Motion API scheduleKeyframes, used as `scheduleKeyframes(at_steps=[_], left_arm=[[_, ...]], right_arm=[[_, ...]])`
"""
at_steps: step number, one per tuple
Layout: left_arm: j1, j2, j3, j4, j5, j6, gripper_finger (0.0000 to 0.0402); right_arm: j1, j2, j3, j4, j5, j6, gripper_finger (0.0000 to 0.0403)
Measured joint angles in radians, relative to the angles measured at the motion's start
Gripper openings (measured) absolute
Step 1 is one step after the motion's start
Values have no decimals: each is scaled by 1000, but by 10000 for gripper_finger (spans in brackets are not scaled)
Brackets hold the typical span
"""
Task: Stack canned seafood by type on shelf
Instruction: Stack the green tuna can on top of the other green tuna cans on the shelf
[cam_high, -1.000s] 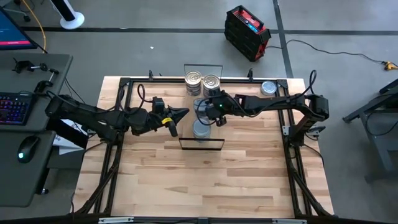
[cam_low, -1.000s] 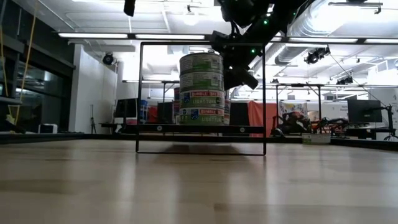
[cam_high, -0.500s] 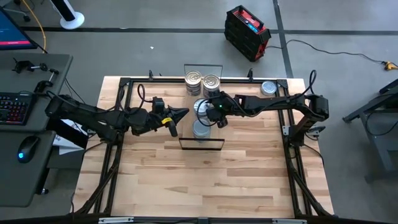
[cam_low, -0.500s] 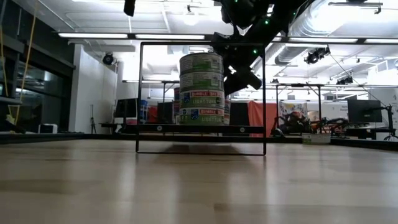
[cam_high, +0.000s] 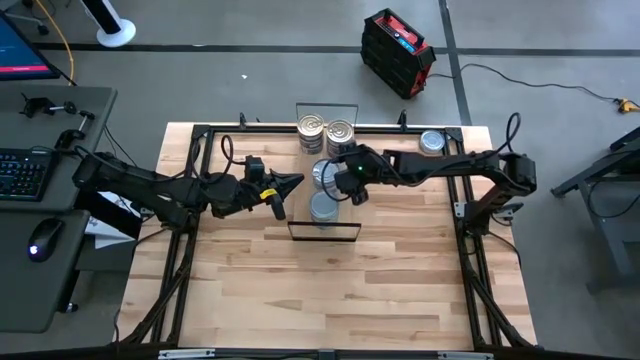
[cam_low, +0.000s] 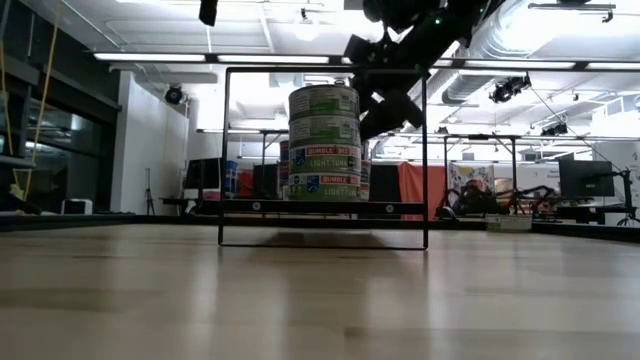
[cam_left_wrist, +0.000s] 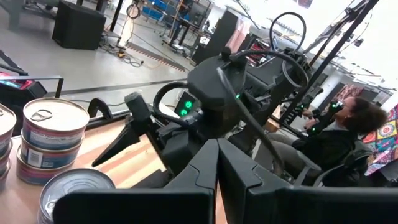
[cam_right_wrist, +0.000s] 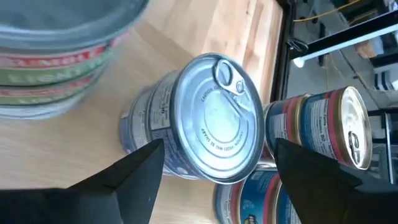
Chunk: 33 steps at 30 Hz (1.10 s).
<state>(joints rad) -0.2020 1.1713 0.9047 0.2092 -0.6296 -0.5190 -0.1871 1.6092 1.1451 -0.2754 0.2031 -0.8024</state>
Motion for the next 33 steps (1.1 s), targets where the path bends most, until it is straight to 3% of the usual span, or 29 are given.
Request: scheduleKeyframes(at_steps=[6,17,23,26,28,31,33], left_arm=[[0,-6,0,-3,0,18,1],[77,-131,-1,-4,13,20,1],[168,-146,0,-25,200,14,1],[198,-142,0,-78,252,4,1],[212,-137,0,-123,264,-20,1],[216,-138,-1,-186,266,-58,1],[210,-140,-1,-208,267,-64,1]], right_arm=[[0,-36,0,-69,-2,72,293],[-37,-207,0,-323,-9,476,293],[-98,-243,-1,-536,21,590,293],[-138,-244,-30,-564,-4,671,293],[-169,-244,-80,-538,60,756,293],[-248,-244,-174,-480,239,914,280],[-325,-243,-218,-444,269,1054,253]])
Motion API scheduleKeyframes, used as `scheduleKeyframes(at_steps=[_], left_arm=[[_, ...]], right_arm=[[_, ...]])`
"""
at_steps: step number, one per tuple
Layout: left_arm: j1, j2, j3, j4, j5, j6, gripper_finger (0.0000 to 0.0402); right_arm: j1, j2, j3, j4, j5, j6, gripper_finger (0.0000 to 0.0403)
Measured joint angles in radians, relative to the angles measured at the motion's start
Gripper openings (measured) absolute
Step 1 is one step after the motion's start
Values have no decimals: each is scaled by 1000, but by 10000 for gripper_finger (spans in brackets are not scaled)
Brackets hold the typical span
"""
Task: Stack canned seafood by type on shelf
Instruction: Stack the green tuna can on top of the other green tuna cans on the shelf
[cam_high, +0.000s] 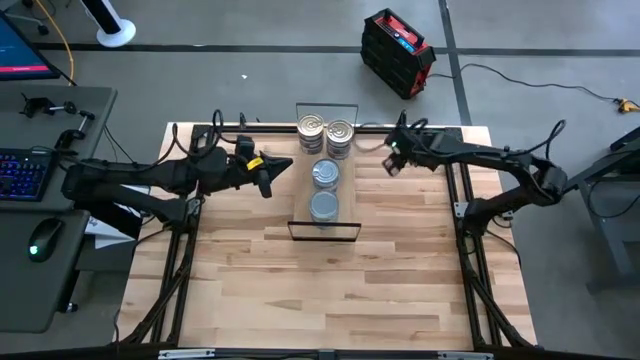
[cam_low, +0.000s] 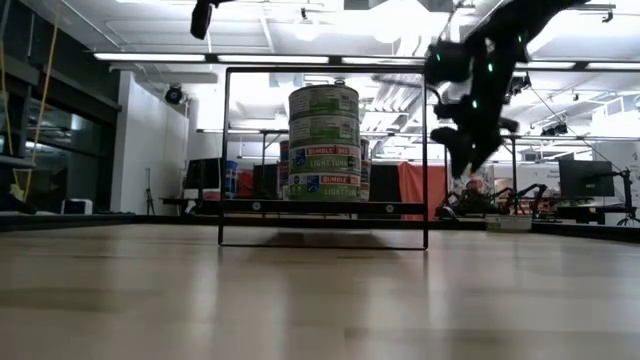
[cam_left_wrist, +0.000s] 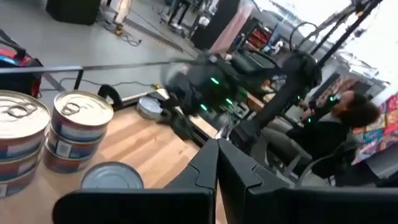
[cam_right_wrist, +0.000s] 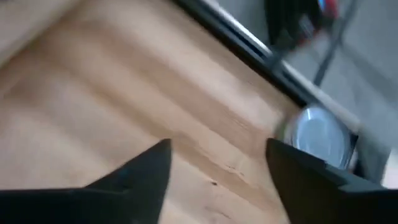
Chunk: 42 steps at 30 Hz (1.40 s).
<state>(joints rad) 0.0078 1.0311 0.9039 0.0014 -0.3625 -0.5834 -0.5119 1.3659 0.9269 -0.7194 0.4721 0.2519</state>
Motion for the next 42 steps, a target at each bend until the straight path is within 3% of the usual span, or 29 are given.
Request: scheduleKeyframes(at_steps=[4,7,8,17,26,32,42], left_arm=[[-11,0,0,-20,25,3,1],[-11,0,0,-32,41,17,1],[-11,0,0,-34,41,26,1],[-14,-67,0,-52,61,37,1],[-55,-181,0,-127,60,29,1],[-79,-204,0,-210,57,27,1],[-106,-202,0,-322,57,23,1]], right_arm=[[-154,0,-56,53,-1,216,147],[-259,0,-87,118,16,295,37],[-289,1,-99,152,9,307,20],[-435,134,-111,233,32,522,6],[-452,229,-87,304,87,579,1],[-451,247,-77,278,87,561,0],[-434,246,-75,213,-18,422,0]])
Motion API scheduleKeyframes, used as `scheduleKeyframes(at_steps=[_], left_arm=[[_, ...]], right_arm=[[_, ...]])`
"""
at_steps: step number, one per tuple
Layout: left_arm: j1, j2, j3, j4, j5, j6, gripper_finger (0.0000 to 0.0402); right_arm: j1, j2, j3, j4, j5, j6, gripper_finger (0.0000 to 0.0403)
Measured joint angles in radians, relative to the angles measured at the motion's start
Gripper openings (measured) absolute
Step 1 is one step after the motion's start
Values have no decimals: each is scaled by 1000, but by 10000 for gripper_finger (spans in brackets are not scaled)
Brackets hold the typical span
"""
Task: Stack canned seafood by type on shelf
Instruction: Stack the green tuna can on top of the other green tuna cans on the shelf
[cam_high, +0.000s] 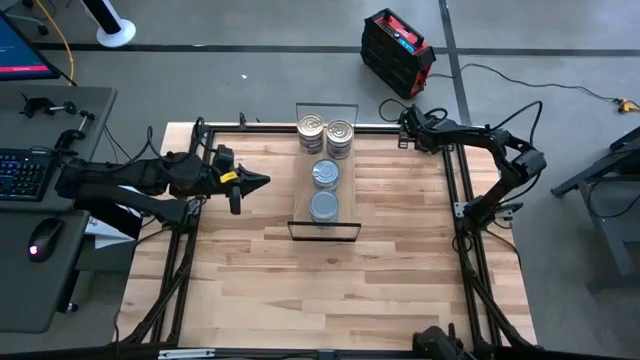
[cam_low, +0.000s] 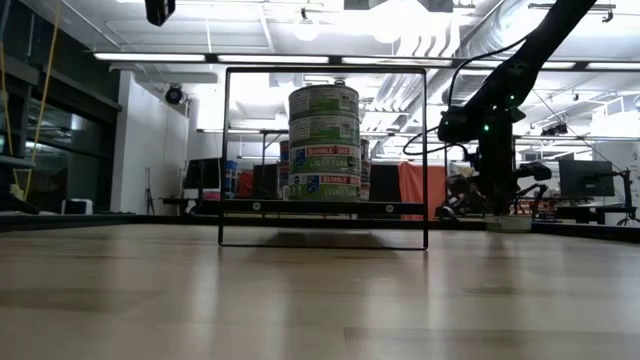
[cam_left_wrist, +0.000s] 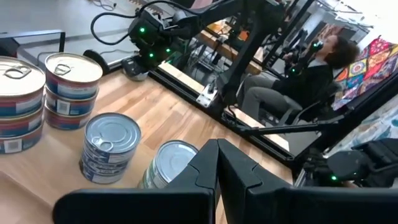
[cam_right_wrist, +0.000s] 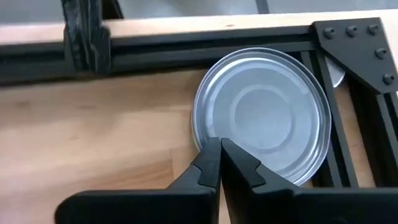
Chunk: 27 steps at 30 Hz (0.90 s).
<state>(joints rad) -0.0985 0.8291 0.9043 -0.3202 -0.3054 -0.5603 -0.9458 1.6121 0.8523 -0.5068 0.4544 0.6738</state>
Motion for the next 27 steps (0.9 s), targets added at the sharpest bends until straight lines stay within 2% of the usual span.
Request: scheduleKeyframes(at_steps=[6,12,14,20,27], left_arm=[[-17,0,0,0,-1,31,1],[-35,0,0,0,-1,31,1],[-43,0,0,0,5,32,1],[-72,0,0,0,114,63,1],[-106,1,0,-10,129,34,1]], right_arm=[[33,-5,4,-57,-115,-23,0],[135,-26,3,-154,-152,-21,0],[180,-35,2,-194,-165,-21,0],[334,-48,1,-320,-202,2,0],[562,-47,0,-425,-254,127,0]])
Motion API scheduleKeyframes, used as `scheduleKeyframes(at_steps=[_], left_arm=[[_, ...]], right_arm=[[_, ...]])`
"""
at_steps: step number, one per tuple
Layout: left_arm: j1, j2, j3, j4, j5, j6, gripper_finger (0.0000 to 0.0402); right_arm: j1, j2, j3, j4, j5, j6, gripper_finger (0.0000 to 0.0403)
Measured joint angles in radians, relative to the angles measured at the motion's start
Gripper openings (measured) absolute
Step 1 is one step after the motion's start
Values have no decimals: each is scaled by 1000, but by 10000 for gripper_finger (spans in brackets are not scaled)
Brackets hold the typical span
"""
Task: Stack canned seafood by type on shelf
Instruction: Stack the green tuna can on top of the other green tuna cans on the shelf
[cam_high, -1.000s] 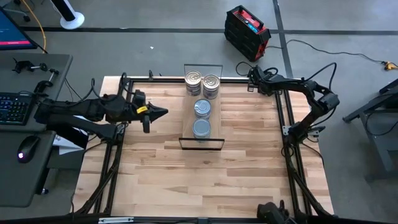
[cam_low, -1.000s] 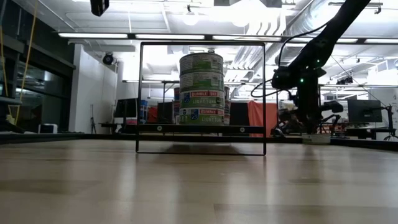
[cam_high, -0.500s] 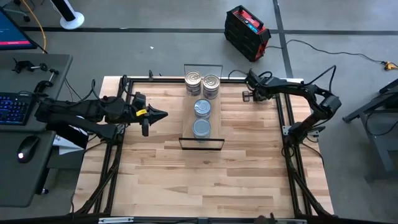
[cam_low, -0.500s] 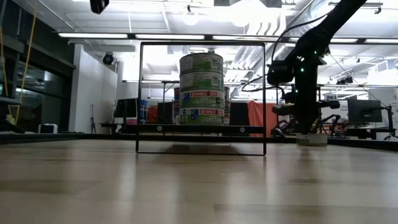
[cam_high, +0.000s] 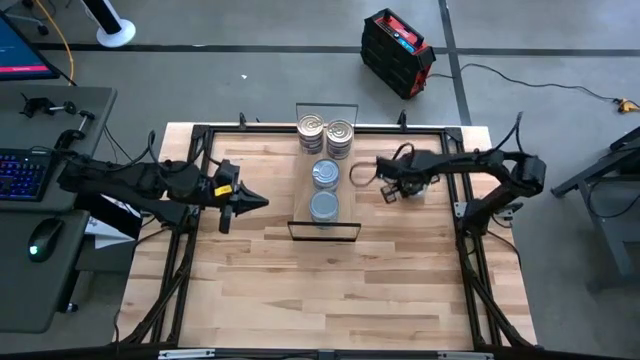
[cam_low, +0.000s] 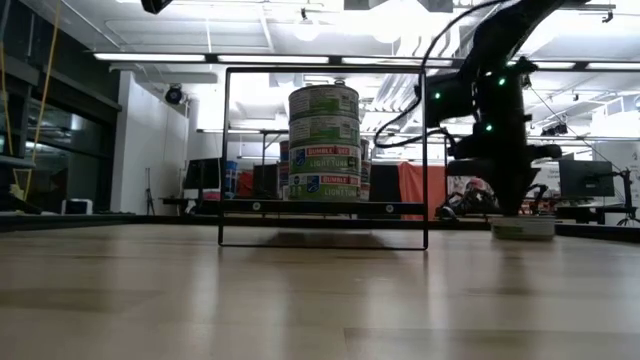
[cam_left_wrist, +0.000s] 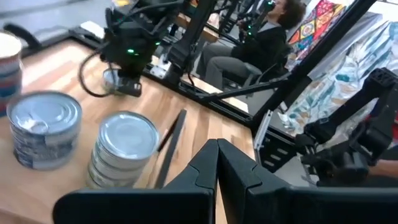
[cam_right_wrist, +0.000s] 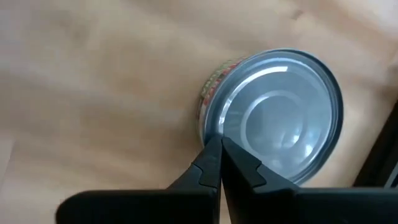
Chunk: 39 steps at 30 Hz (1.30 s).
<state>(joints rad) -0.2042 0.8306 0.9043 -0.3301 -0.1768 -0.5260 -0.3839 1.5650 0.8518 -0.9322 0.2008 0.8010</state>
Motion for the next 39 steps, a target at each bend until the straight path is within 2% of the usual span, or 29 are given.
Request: scheduleKeyframes(at_steps=[7,11,17,23,27,33,35,39], left_arm=[[-51,17,0,-13,0,-88,1],[-101,58,-1,51,0,-147,1],[-202,210,-1,288,-1,-216,1],[-358,415,-2,539,-17,-291,1],[-482,523,-2,663,-110,-422,1],[-668,632,-2,691,-364,-596,1],[-713,662,-2,689,-432,-620,1],[-749,707,-2,651,-497,-653,1]], right_arm=[[261,-1,-2,-49,-37,104,0],[416,-6,-2,-44,-72,195,0],[662,-6,-1,-9,-77,383,0],[905,-2,46,89,-64,541,0],[1040,11,65,239,-39,561,0],[1142,106,80,504,-26,564,0],[1154,166,130,522,-22,560,0],[1145,299,284,502,-2,467,0]])
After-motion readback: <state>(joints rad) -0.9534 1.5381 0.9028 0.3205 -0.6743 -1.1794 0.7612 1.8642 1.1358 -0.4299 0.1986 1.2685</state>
